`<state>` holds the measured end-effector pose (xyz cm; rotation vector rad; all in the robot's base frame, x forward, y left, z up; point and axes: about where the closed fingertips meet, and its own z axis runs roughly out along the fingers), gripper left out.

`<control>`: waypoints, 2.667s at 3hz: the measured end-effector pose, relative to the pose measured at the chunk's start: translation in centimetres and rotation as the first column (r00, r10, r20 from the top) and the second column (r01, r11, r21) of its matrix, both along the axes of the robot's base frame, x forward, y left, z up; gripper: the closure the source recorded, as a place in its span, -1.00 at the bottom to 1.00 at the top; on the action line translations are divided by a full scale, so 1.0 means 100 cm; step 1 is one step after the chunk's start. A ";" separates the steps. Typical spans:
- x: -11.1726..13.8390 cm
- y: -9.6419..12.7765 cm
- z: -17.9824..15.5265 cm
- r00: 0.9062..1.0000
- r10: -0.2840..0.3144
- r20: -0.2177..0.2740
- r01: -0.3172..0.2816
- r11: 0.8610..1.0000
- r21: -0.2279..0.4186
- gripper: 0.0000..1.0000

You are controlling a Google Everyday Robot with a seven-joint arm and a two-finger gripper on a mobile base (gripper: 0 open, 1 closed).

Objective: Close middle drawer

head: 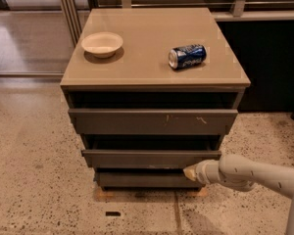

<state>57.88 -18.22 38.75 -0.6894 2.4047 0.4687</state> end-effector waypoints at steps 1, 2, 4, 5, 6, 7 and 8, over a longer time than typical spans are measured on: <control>0.045 -0.004 0.012 0.999 0.014 0.044 -0.011 0.998 -0.057 1.00; 0.056 -0.003 0.016 0.998 0.024 0.057 -0.020 0.997 -0.074 1.00; 0.053 -0.003 0.016 0.996 0.071 0.053 -0.068 0.996 -0.056 1.00; 0.021 -0.005 0.025 0.989 0.148 0.026 -0.148 0.989 0.023 1.00; -0.038 -0.006 0.037 0.974 0.220 -0.049 -0.212 0.967 0.139 1.00; -0.053 0.003 0.038 0.960 0.267 -0.081 -0.250 0.952 0.178 0.63; -0.054 0.003 0.038 0.960 0.267 -0.081 -0.250 0.952 0.178 0.18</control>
Offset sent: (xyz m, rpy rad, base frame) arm 0.1299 -0.0063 0.0343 -0.1483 -0.1223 0.0638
